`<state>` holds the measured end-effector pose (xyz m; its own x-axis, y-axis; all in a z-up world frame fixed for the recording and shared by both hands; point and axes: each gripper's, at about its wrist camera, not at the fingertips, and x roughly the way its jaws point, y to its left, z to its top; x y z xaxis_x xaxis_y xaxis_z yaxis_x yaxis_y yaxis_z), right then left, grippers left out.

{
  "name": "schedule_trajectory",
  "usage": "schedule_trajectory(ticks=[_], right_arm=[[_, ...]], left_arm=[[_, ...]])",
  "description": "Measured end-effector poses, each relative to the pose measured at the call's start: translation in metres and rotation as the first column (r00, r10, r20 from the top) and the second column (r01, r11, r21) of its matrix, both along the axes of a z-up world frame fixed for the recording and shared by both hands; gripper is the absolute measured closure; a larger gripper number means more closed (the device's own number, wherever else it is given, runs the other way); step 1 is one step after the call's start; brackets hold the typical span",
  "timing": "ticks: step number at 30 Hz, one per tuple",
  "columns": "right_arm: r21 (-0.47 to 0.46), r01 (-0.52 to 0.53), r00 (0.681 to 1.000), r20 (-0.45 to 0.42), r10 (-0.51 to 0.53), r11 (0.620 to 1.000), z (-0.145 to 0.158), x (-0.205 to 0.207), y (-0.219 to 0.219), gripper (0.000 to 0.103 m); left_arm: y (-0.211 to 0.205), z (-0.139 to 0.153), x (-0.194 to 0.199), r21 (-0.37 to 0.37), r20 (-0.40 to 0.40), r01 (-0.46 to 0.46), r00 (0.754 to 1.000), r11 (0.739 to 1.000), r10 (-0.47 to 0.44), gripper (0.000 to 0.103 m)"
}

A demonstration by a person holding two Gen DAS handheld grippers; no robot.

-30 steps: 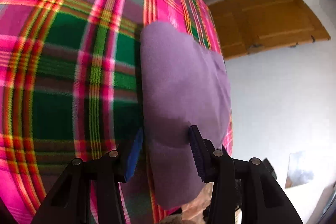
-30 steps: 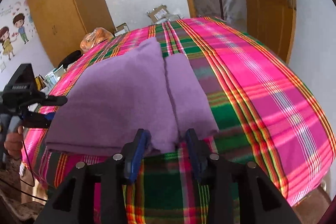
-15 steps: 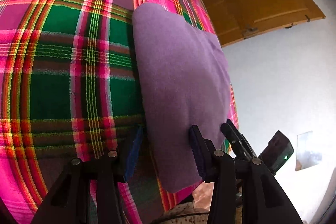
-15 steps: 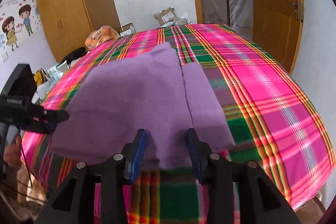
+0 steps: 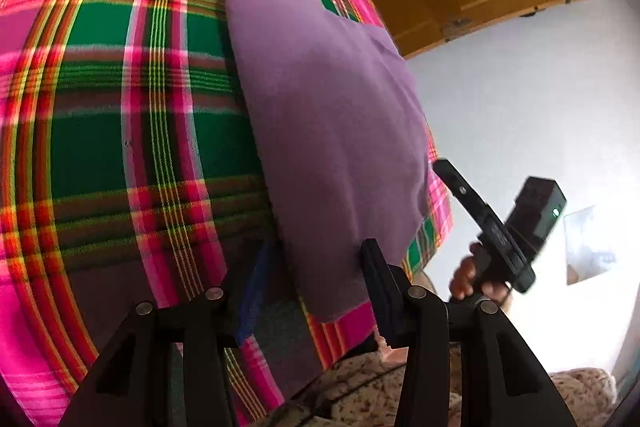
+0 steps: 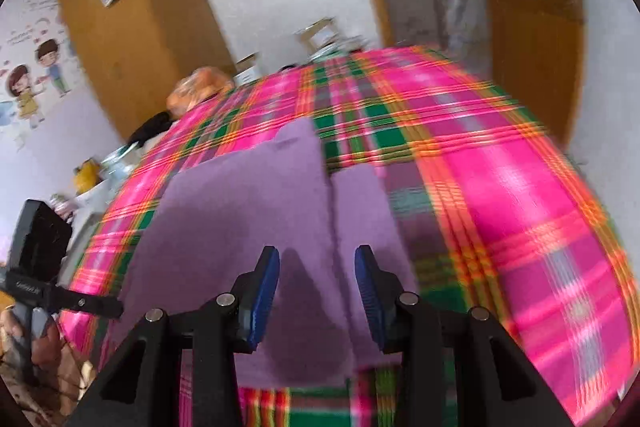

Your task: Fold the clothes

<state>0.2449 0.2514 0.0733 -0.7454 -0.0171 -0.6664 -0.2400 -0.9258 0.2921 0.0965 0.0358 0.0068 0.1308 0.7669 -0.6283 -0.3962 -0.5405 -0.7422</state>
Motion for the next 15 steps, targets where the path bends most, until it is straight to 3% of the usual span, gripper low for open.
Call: schedule_trajectory(ticks=[4,7,11,15], right_arm=[[-0.043,-0.057,0.998,0.028,0.059,0.997,-0.007,-0.017,0.005,0.063],[-0.112,-0.073,0.997,0.019,0.076,0.991,-0.012,-0.022,0.011,0.063],[-0.159,-0.096,0.995,-0.012,0.096,0.983,-0.01,-0.021,0.014,0.088],[-0.151,-0.108,0.993,-0.067,0.099,0.983,0.006,-0.014,0.018,0.093]], left_arm=[[-0.006,0.005,-0.012,0.028,0.011,-0.083,0.997,0.996,0.083,0.055],[-0.004,0.008,-0.017,0.031,-0.002,-0.094,0.996,0.995,0.094,0.054],[0.0,0.001,-0.023,0.001,0.032,-0.096,0.995,0.995,0.096,0.054],[0.005,0.006,-0.026,-0.02,0.011,-0.107,0.994,0.994,0.107,0.054]])
